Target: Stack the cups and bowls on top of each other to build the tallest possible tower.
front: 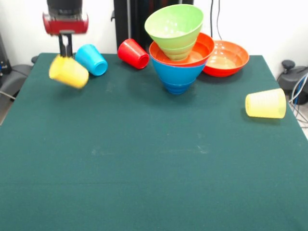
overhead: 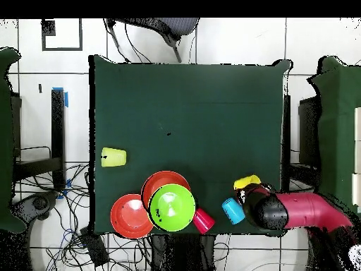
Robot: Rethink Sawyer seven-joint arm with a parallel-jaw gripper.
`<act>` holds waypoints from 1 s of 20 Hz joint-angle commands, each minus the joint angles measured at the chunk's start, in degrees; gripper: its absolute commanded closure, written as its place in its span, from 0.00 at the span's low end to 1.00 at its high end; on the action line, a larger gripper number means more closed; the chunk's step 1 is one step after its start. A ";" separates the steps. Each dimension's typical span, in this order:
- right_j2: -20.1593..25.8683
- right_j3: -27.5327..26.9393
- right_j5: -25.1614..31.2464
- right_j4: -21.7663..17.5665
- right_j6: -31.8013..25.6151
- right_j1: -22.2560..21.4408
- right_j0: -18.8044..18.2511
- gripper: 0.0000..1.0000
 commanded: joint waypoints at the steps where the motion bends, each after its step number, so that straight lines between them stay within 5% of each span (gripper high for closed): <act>1: 17.17 12.23 9.73 11.33 -25.56 -12.37 -5.61 1.00; 9: 26.51 15.87 13.93 17.64 -25.90 -15.70 -11.58 1.00; 20: 28.20 15.52 13.52 12.94 -20.30 -13.55 -11.78 1.00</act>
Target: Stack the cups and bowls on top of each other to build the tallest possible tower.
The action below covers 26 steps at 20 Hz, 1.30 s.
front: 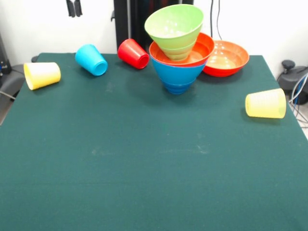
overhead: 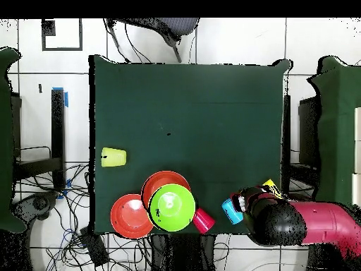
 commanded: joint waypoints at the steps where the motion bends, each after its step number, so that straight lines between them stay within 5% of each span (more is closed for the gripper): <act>1: 4.78 3.90 4.18 -3.46 -12.93 2.37 1.52 1.00; 11: -5.25 -0.10 -2.61 -18.92 1.28 9.36 10.58 1.00; 26: -10.11 0.93 2.12 -23.17 -2.38 13.33 10.40 1.00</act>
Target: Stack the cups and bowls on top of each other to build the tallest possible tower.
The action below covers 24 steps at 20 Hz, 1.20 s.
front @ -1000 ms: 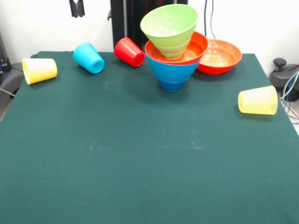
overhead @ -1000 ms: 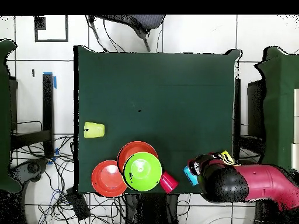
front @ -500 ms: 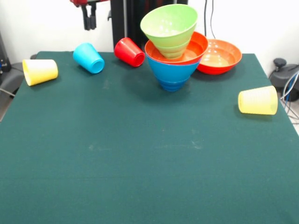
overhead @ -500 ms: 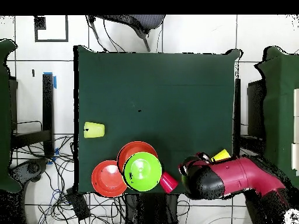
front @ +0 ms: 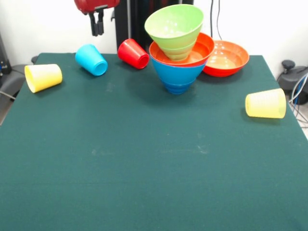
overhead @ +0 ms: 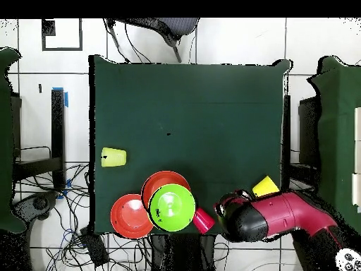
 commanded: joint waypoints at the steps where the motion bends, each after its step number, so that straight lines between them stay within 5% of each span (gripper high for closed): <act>1: -4.21 1.44 -0.23 -6.63 -2.43 4.52 0.84 1.00; 6: 1.02 6.02 -6.44 -3.20 -6.30 2.71 -6.82 1.00; 11: 3.64 11.03 -19.99 -8.17 -2.18 1.66 -12.10 1.00; 17: 9.57 17.21 -24.18 -6.47 -5.03 0.62 -19.79 1.00; 20: 7.13 16.81 -25.74 -10.39 -3.32 1.46 -19.26 1.00; 24: -3.50 13.26 -31.29 -21.03 3.42 2.79 -12.44 1.00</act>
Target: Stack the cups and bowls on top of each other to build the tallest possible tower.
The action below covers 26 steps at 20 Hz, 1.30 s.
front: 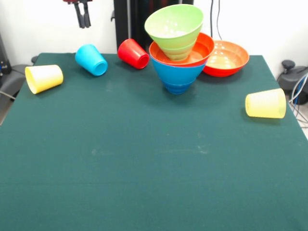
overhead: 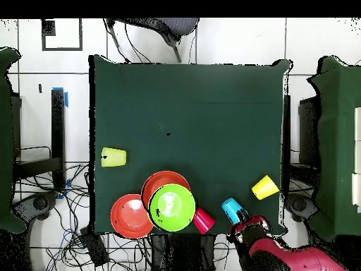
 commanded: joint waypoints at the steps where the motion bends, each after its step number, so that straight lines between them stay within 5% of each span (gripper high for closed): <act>1: -9.79 0.35 -7.45 -16.82 5.37 2.89 10.17 1.00; 14: -29.96 -11.15 -14.25 -25.23 8.31 9.24 22.90 1.00; 18: -33.23 -12.65 -15.44 -25.38 6.71 10.59 24.22 1.00; 26: -32.37 -13.65 -16.31 -27.34 3.42 12.78 20.49 1.00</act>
